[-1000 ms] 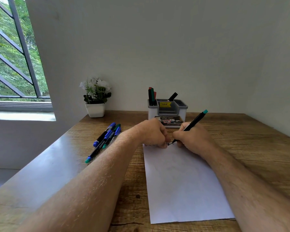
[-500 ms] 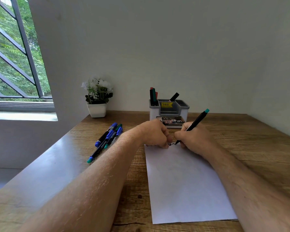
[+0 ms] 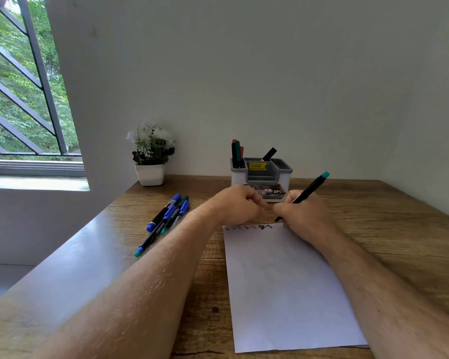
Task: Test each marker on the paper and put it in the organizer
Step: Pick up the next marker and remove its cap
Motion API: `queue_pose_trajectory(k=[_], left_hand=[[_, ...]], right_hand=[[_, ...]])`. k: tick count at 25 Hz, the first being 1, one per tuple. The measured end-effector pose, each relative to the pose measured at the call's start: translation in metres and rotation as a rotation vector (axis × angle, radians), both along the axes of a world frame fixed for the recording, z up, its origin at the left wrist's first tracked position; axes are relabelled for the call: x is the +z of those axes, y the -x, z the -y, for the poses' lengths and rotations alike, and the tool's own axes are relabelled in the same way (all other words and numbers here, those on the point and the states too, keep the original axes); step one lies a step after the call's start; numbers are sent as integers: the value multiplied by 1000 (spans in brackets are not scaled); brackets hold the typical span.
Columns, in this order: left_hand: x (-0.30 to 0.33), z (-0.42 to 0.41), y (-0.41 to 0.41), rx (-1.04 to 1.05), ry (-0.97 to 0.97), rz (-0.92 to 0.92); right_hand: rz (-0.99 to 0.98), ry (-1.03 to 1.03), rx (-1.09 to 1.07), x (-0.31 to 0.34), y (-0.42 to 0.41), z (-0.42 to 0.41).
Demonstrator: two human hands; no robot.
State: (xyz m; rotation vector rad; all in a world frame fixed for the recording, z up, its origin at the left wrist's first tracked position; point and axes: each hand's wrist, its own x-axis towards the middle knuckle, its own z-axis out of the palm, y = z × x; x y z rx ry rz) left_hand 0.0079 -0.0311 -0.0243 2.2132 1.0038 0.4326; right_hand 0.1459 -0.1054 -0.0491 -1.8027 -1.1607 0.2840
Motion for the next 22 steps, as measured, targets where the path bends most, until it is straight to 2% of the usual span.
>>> queue_pose_trajectory(k=[3, 5, 11, 15, 22], left_hand=[[9, 4, 5, 94, 283, 380], [11, 3, 7, 122, 392, 579], [9, -6, 4, 198, 521, 906], [8, -5, 3, 224, 540, 939], [5, -5, -1, 160, 554, 881]], right_hand=[[-168, -123, 65, 2, 0, -2], [-345, -192, 179, 5, -1, -1], [-598, -322, 366, 9, 2, 7], [-671, -358, 365, 11, 2, 7], [-625, -355, 364, 8, 0, -1]])
